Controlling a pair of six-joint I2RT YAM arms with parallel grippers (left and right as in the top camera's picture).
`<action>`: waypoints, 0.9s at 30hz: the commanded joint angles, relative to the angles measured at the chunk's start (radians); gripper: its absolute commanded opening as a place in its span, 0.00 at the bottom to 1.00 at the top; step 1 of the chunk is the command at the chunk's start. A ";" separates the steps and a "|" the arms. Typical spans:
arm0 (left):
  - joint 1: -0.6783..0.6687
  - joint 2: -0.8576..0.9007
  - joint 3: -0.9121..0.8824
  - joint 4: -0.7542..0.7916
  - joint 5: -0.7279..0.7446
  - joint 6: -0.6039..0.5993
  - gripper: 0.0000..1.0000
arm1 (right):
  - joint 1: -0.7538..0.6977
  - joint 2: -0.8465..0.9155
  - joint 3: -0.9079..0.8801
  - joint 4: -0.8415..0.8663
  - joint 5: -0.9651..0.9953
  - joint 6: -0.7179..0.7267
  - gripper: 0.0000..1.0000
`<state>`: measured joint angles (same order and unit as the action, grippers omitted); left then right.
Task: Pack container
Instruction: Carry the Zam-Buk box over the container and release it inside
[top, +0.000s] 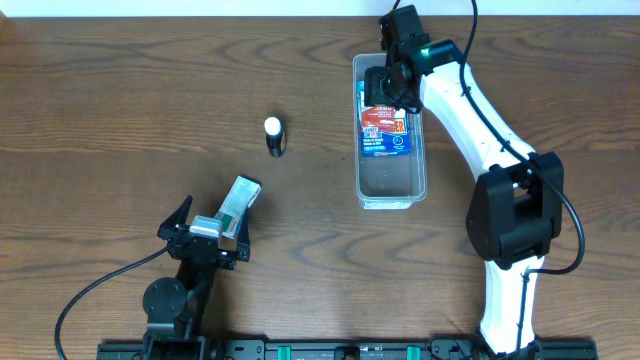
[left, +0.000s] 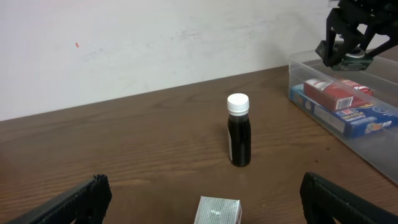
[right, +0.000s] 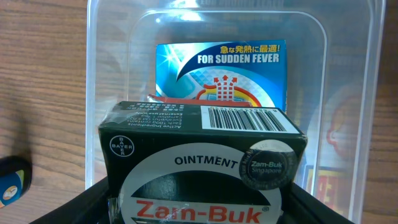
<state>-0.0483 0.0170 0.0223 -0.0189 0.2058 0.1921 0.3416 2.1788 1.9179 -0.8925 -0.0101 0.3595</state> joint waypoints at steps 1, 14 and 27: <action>0.004 0.000 -0.018 -0.032 0.011 0.017 0.98 | 0.013 0.015 0.012 0.003 0.011 0.014 0.66; 0.004 0.000 -0.018 -0.032 0.011 0.017 0.98 | 0.013 0.018 0.012 0.014 0.010 0.013 0.70; 0.004 0.000 -0.018 -0.032 0.011 0.017 0.98 | 0.013 0.012 0.012 0.028 0.006 0.010 0.71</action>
<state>-0.0483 0.0170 0.0223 -0.0189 0.2058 0.1921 0.3447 2.1841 1.9179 -0.8688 -0.0086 0.3630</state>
